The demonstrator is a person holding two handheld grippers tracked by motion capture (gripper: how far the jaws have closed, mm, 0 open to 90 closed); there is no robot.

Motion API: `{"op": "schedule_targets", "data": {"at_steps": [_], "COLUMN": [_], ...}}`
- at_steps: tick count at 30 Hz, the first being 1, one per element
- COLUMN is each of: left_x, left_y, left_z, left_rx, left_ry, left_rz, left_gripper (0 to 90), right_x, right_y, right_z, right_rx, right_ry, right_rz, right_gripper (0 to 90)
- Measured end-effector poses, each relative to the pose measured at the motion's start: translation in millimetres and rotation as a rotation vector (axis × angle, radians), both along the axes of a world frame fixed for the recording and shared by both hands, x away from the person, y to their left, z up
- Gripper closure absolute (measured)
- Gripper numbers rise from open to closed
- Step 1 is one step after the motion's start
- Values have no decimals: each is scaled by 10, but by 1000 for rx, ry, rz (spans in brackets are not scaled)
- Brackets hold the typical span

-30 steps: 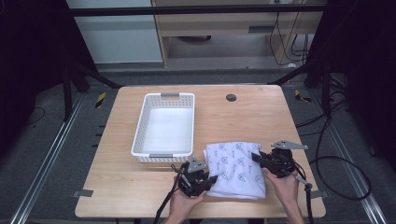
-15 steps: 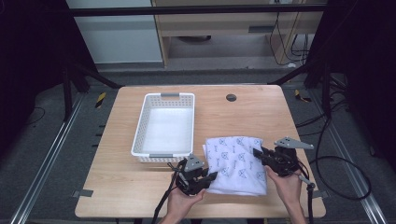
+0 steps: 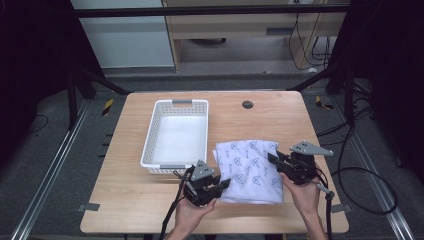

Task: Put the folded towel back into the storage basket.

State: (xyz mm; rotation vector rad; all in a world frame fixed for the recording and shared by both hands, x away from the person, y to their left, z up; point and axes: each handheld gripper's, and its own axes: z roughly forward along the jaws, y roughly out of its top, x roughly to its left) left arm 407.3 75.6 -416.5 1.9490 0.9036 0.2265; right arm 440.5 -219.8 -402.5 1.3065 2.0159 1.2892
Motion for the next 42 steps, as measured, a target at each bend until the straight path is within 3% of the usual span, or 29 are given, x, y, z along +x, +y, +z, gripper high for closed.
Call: {"op": "schedule_targets", "data": {"at_steps": [13, 21, 33, 42], "left_x": [50, 109, 164, 211], "left_y": [124, 303, 701, 927], "left_z": [228, 364, 524, 567], "left_rx": [-21, -42, -49, -65], "left_ry": [-52, -73, -105, -112], "left_rz": [14, 37, 92, 143], "left_gripper": [728, 728, 729, 730], "right_x": [59, 136, 294, 406], "right_y": [134, 285, 710, 967], "right_z": [238, 372, 569, 657], "right_rx": [6, 21, 8, 3], "right_ry": [-57, -88, -122, -138], "right_rz": [-1, 3, 30, 45], "right_gripper": [740, 739, 738, 735]}}
